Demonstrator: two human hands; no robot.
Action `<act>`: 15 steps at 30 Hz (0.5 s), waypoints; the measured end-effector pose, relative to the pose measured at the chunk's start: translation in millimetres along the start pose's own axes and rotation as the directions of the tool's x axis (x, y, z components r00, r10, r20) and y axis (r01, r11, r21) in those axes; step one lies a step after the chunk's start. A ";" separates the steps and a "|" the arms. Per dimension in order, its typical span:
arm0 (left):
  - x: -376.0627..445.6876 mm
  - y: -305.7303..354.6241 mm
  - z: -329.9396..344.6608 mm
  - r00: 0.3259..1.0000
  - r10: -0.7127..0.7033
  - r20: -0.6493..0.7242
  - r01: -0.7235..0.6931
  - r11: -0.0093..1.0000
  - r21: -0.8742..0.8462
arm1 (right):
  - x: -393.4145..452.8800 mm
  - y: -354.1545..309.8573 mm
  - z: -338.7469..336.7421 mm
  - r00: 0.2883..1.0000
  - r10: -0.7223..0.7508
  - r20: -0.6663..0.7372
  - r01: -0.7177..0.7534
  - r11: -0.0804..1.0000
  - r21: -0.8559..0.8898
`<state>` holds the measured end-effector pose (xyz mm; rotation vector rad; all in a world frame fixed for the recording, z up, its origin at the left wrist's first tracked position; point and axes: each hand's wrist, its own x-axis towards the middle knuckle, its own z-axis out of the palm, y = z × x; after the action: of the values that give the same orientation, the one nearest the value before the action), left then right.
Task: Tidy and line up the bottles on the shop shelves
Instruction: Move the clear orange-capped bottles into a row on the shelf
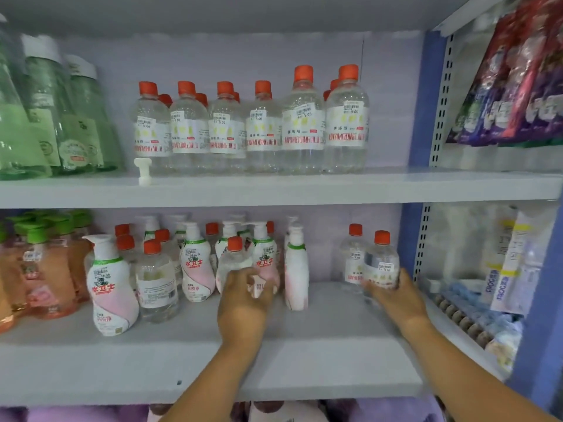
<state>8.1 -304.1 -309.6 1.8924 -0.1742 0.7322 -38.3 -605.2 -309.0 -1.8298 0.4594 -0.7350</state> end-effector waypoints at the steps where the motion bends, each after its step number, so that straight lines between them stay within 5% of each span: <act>1: 4.8 -7.6 -4.8 0.992 0.051 -0.115 -0.046 0.998 0.044 | 0.1 -0.7 0.6 1.000 -0.008 0.001 0.008 1.000 -0.004; 3: 18.1 -16.7 -16.1 0.980 -0.027 -0.196 0.040 0.997 0.063 | -1.0 -2.7 2.3 1.000 -0.023 0.018 0.024 1.000 -0.017; 6: 31.7 -25.7 -23.4 0.969 -0.246 -0.003 0.245 0.968 -0.054 | -7.5 -5.6 6.3 0.997 -0.042 0.070 0.047 0.997 -0.064; 15: 22.4 -28.5 -48.2 0.932 -0.219 0.290 0.244 0.968 -0.053 | -45.9 -16.2 12.1 0.977 -0.054 0.206 0.072 0.994 -0.081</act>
<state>18.8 -244.9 -306.8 1.8858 -0.1559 0.2878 -64.5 -562.4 -309.2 -1.9864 0.3055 -0.5693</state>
